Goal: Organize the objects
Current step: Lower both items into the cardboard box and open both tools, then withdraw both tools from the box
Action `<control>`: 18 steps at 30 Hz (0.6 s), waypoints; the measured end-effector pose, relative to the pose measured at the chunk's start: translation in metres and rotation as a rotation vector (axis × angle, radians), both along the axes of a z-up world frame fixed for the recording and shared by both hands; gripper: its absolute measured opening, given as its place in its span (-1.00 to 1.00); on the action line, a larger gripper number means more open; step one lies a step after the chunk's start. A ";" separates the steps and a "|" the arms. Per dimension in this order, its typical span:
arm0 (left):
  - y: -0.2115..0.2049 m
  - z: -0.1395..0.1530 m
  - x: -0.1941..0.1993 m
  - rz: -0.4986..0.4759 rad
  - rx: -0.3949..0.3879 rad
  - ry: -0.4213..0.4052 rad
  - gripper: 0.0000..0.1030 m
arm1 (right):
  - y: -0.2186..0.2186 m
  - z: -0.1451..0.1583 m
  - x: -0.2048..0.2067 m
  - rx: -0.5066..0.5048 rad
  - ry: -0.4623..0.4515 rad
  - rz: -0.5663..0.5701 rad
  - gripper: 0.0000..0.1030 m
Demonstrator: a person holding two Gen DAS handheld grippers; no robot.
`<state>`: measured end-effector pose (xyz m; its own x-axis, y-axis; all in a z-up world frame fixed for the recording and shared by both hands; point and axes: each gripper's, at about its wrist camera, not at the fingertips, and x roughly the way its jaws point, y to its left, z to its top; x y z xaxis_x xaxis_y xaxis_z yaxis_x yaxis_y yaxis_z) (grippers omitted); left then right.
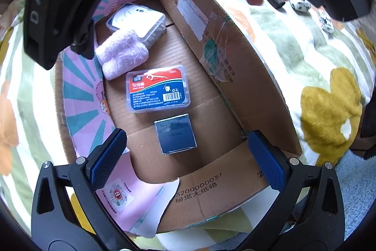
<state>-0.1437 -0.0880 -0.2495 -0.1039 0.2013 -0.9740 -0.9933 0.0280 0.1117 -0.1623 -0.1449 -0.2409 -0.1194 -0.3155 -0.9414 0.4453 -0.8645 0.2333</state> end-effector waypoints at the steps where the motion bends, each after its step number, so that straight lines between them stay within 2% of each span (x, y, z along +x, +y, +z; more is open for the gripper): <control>1: 0.001 0.000 -0.001 0.003 0.003 0.002 1.00 | 0.001 0.001 0.001 0.000 0.003 -0.006 0.94; 5: -0.001 0.000 -0.002 0.003 0.010 0.036 0.99 | 0.004 0.009 0.002 0.004 0.000 -0.028 0.94; 11: 0.001 0.014 -0.003 0.019 0.031 0.057 1.00 | 0.010 0.040 0.012 0.006 0.049 -0.049 0.94; 14: -0.007 0.030 -0.001 0.020 0.050 0.072 0.99 | 0.014 0.061 0.021 0.000 0.082 -0.063 0.94; 18: -0.026 0.067 0.010 0.051 0.078 0.070 0.99 | 0.023 0.092 0.036 -0.013 0.120 -0.086 0.94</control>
